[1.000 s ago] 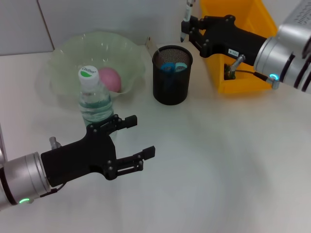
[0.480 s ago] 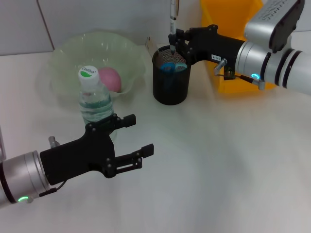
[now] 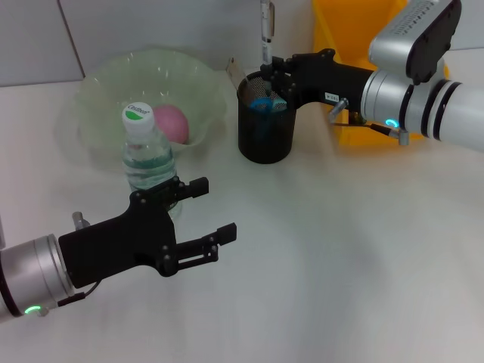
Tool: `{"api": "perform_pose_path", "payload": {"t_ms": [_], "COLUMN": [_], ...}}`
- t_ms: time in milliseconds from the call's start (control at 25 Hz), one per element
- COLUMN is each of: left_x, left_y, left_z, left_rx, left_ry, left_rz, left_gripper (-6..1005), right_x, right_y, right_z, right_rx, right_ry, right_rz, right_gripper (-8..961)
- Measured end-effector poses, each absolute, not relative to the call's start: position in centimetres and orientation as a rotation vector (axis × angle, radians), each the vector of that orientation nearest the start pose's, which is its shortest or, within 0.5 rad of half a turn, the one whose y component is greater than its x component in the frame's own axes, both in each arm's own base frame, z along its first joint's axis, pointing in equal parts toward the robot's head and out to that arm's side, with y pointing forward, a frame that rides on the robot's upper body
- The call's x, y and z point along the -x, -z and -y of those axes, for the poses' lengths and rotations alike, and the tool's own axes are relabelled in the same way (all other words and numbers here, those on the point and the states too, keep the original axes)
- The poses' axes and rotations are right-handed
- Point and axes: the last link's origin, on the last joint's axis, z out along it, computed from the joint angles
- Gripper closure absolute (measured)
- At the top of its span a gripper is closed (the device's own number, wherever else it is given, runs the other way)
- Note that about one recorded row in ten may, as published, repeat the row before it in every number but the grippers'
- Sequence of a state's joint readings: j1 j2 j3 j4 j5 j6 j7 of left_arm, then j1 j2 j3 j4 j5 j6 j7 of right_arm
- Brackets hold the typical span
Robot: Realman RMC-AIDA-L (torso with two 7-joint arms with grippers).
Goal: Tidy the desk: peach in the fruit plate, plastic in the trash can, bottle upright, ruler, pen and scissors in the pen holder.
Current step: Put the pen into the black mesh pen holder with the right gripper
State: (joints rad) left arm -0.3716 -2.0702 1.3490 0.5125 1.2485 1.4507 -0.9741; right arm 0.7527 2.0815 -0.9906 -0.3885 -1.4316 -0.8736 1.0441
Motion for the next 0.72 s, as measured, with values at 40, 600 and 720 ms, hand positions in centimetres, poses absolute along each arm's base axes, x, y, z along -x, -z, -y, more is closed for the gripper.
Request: {"api": "perform_pose_path", "payload": {"t_ms": [40, 600, 720], "left_x": [24.47, 24.62, 24.64], "left_y": [5.32, 5.24, 5.22], "left_z": [-28.53, -28.41, -28.40], "left_rx": [2.662, 2.661, 2.659], "left_ry": [1.012, 1.018, 1.019], "left_rz": [0.336, 0.368, 0.369], "left_gripper": [181, 181, 180], "right_x": [-21.59, -21.97, -22.05], "right_y": [3.66, 3.33, 3.07], "right_z": [-43.13, -42.99, -42.97], "right_rx": [2.325, 2.312, 2.305], "right_ry": [-0.588, -0.597, -0.601], "right_rz": [-0.449, -0.466, -0.469], "right_gripper": [749, 722, 717]}}
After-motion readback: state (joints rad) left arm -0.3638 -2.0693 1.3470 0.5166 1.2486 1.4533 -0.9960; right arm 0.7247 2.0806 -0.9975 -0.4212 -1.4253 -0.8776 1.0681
